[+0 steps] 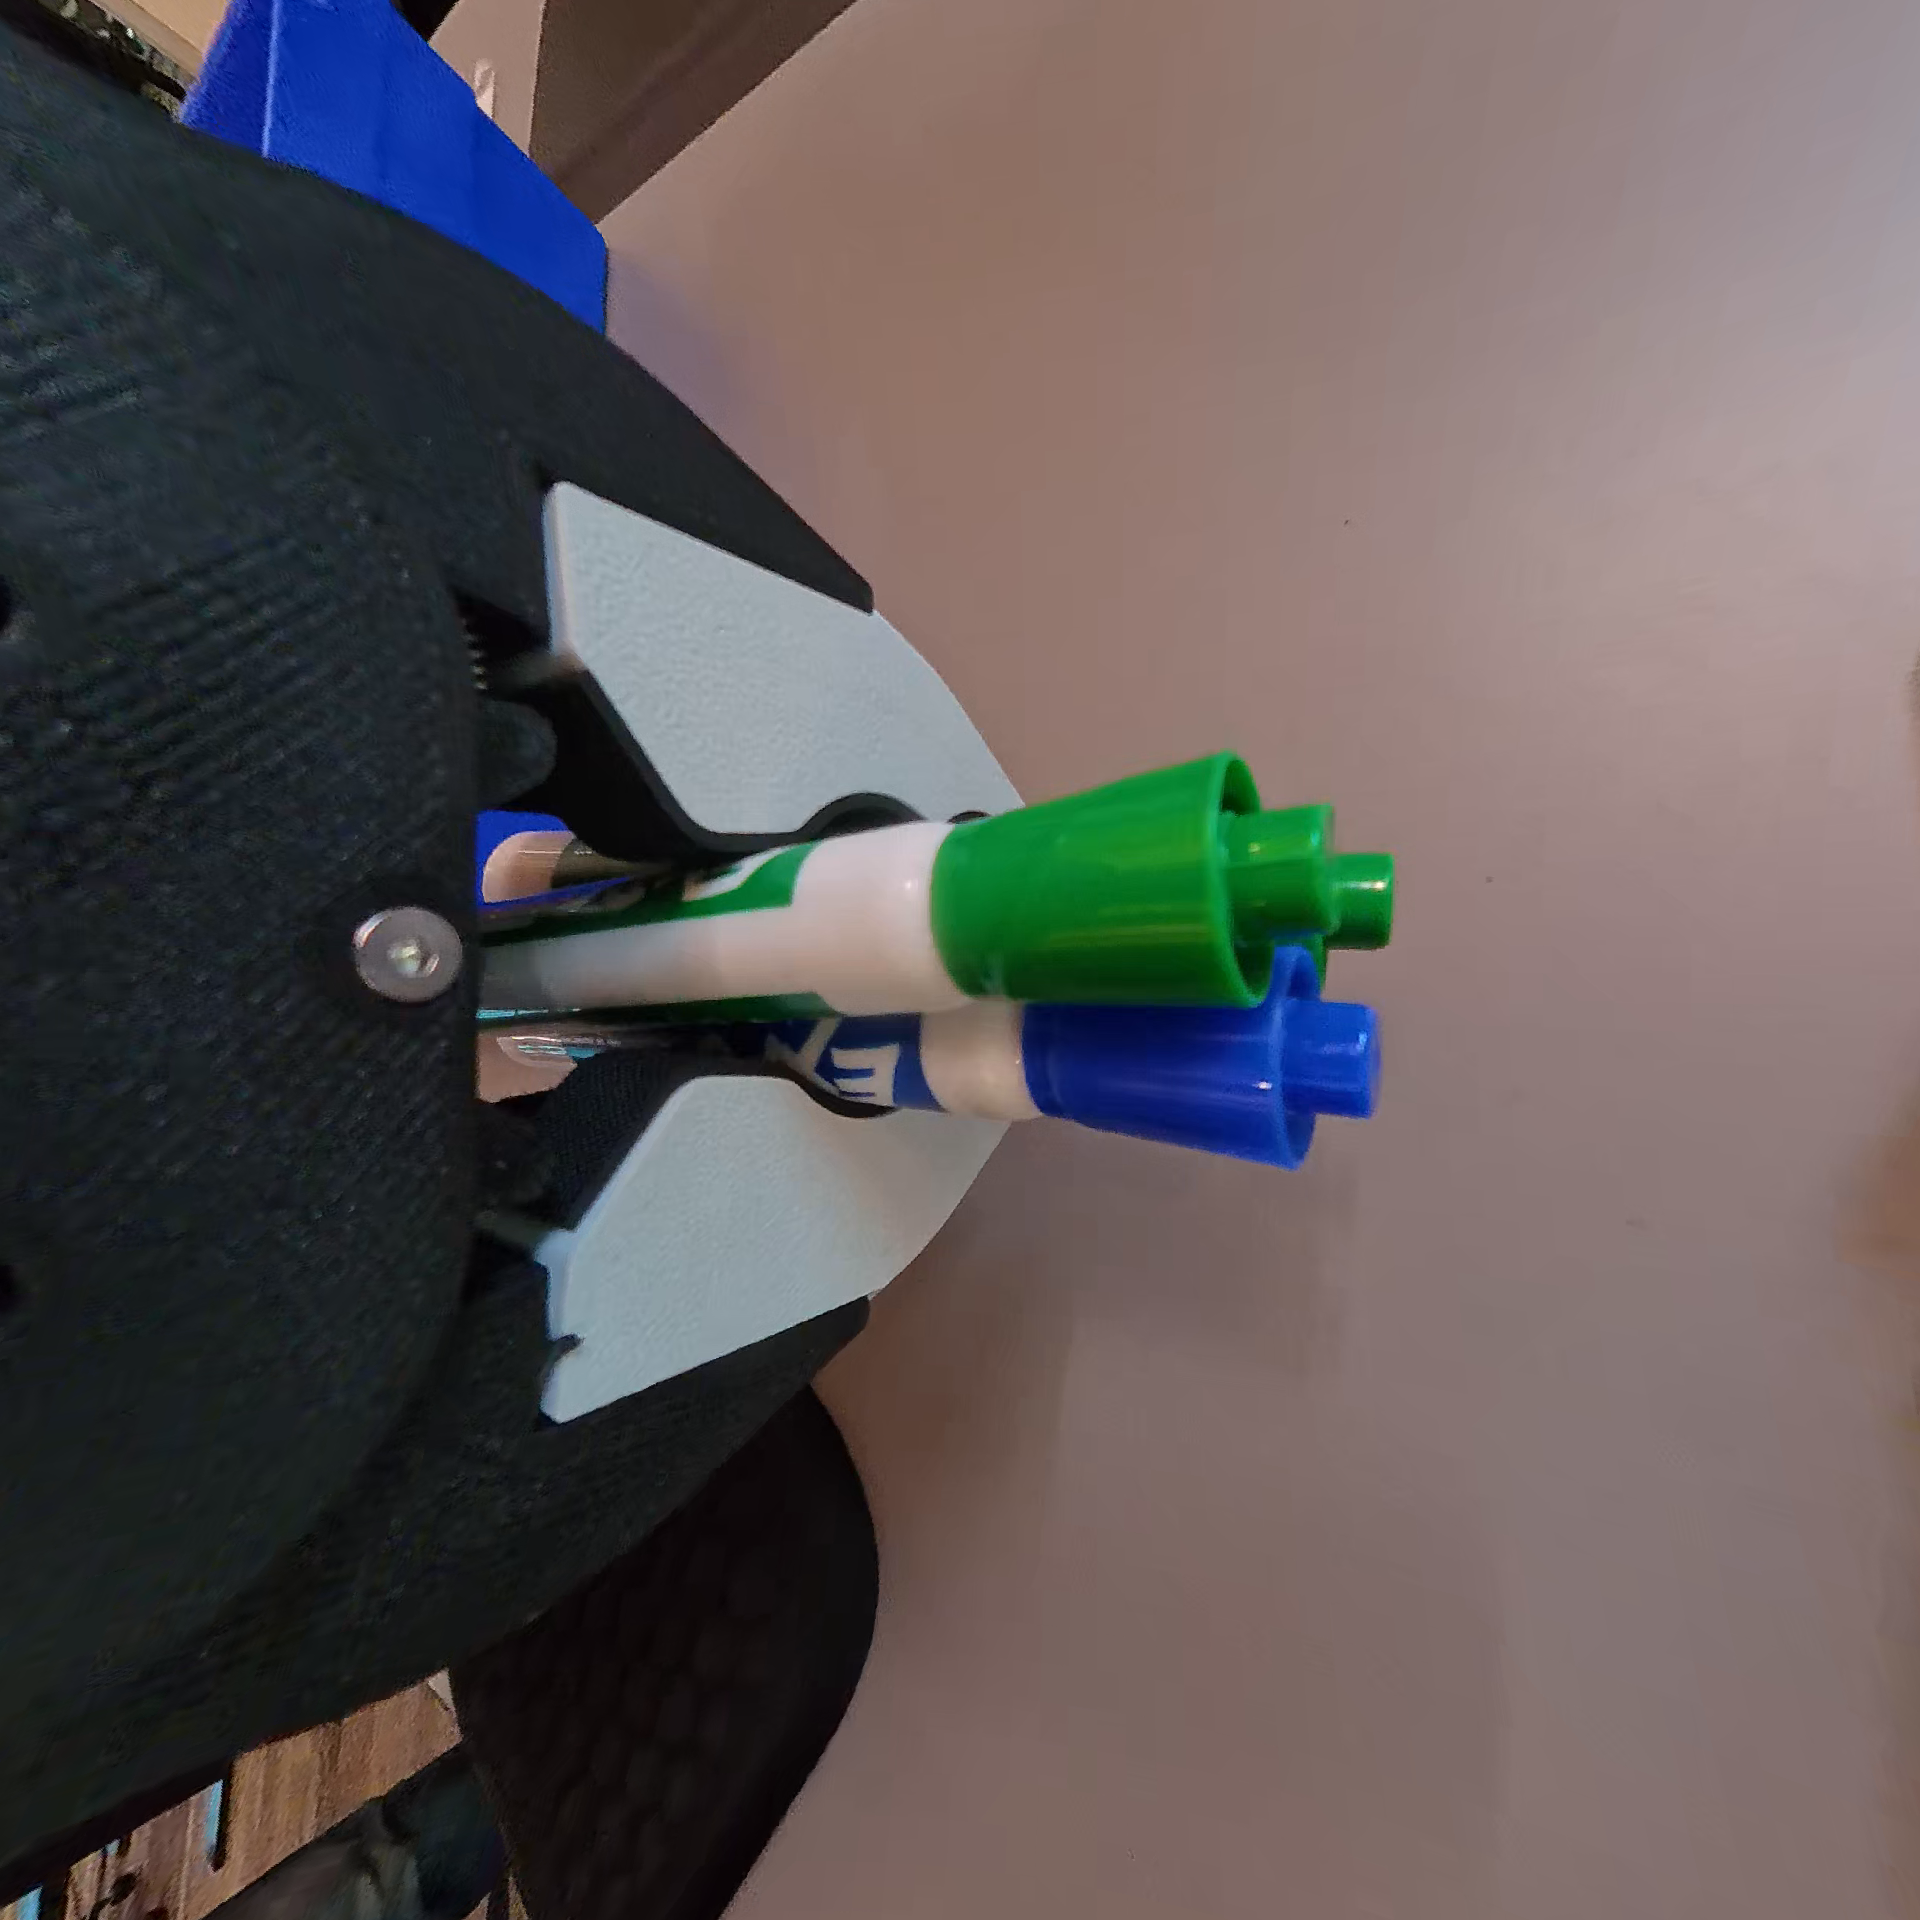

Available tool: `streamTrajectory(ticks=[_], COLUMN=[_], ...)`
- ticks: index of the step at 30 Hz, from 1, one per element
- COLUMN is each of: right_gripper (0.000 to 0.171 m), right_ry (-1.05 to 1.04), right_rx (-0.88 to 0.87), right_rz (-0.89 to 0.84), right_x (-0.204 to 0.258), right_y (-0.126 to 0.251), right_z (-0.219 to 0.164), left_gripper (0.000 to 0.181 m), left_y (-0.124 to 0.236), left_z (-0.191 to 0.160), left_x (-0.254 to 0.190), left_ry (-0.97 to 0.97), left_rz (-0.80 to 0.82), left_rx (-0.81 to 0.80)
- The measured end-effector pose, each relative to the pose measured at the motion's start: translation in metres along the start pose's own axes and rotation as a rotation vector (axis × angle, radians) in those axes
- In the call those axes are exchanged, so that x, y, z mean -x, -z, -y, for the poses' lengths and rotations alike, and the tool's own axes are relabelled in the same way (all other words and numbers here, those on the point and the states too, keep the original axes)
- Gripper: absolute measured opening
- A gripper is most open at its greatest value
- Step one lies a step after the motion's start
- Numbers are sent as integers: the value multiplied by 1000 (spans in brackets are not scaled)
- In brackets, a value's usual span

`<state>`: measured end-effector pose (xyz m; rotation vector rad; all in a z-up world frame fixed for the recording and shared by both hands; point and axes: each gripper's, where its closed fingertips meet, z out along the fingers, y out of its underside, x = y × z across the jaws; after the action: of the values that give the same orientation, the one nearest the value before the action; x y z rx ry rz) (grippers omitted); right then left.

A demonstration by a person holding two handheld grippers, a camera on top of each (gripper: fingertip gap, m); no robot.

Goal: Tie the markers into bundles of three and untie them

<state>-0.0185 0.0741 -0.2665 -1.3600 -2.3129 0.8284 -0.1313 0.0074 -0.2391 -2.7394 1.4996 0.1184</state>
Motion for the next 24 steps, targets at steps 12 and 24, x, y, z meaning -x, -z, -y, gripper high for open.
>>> streamTrajectory(ticks=[12, 24], right_gripper=[20, 23], right_ry=[-263, -382], right_rx=[-442, -791], right_rz=[22, 47], right_x=[0, -12], right_y=[33, 85], right_z=[26, 60], left_gripper=[41, 41], left_y=[-8, -1], left_z=[17, 36], left_x=[-3, 0], left_ry=[-37, -62], left_rz=[-19, -24], left_rx=[31, 44])
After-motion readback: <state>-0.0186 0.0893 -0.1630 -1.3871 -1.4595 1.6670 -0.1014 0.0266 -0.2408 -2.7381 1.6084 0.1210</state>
